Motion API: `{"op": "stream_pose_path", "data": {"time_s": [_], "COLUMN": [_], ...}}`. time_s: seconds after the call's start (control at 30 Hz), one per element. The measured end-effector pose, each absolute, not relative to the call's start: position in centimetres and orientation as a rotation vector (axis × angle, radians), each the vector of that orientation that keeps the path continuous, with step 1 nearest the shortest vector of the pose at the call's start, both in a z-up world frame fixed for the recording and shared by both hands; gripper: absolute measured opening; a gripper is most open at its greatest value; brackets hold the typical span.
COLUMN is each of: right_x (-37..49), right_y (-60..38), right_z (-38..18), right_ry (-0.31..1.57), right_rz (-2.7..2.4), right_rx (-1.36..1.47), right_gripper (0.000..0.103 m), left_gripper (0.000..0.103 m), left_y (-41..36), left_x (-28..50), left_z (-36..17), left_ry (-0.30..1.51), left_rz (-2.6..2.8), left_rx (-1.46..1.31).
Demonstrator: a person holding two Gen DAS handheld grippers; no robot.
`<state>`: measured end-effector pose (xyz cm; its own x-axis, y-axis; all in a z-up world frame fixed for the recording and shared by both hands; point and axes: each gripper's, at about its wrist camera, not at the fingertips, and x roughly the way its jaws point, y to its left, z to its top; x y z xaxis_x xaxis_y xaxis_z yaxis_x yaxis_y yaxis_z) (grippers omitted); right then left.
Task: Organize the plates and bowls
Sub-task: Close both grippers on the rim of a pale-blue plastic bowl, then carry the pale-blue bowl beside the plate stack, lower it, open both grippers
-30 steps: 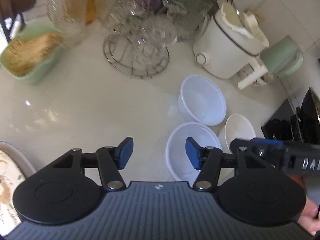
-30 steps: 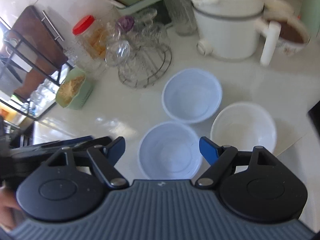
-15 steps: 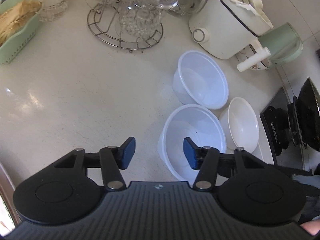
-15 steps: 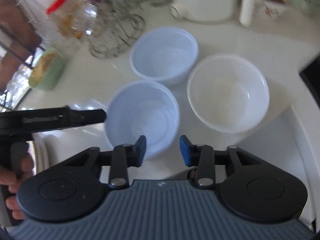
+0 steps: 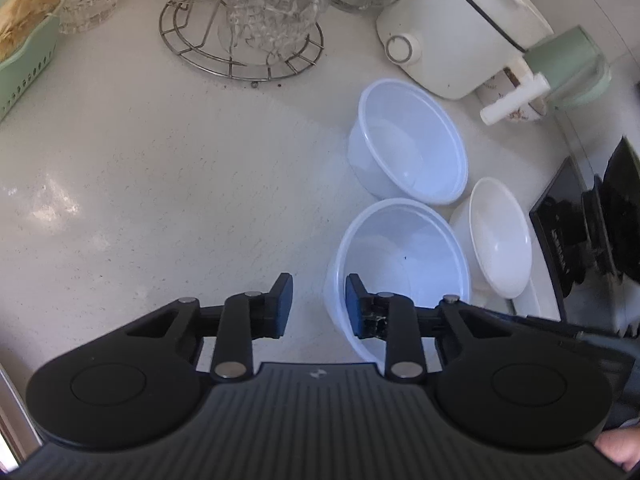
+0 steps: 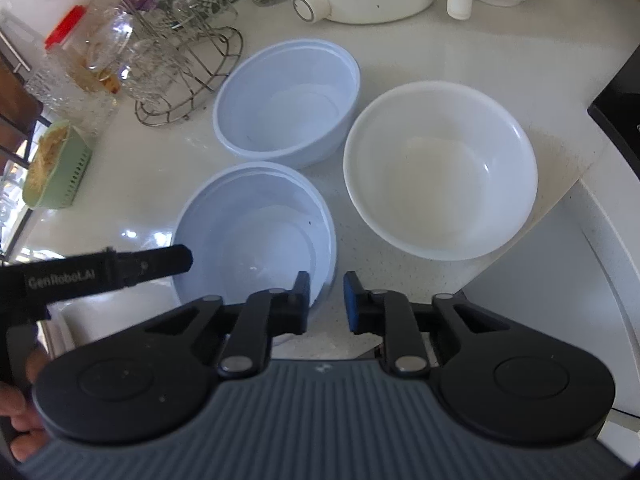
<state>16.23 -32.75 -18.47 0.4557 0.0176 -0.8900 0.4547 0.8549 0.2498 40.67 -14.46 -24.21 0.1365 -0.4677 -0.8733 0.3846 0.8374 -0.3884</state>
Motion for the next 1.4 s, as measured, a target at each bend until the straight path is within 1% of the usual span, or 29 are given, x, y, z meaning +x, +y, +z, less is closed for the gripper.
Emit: {"op": "stream_pose_path", "data": {"time_s": [0.13,0.2,0.43,0.57,0.77,0.97,1.23,1.4], "right_x": [16.5,16.5,16.7,16.8,17.3,18.5,19.5,20.5], "right_y": [-32.5,-32.3,-31.6,-31.1,-29.9,-26.7,-23.2,-20.8], "right_z": [-18.3,-18.3,-18.2,-17.8,-16.9,-15.8,-14.6,-15.0], "right_ry": [1.071,1.074,1.084,1.081,1.095,1.089,1.097,1.126], "right_rz": [-0.275,-0.264,-0.227,-0.194,-0.114,-0.021,0.056,0.083], "right_rx": [0.491,0.49,0.474,0.464,0.518,0.432,0.401,0.342], "right_gripper": [0.015,0.014,0.013,0.013,0.013,0.013,0.013,0.014], "left_gripper": [0.021,0.019,0.019,0.019,0.019,0.019,0.019,0.019], "left_y": [-14.6,-14.6,-13.7,-12.9,-9.4,-5.3,-0.8,1.4], "left_x": [40.5,40.5,40.6,40.3,39.6,38.5,36.9,36.8], "left_z": [-24.1,-24.1,-24.2,-24.0,-22.9,-21.2,-18.0,-18.5], "left_ry": [1.294,1.295,1.323,1.303,1.277,1.243,1.157,1.191], "left_rz": [-0.635,-0.643,-0.636,-0.65,-0.583,-0.492,-0.409,-0.359], "left_rx": [-0.075,-0.077,-0.115,-0.135,-0.212,-0.295,-0.349,-0.364]}}
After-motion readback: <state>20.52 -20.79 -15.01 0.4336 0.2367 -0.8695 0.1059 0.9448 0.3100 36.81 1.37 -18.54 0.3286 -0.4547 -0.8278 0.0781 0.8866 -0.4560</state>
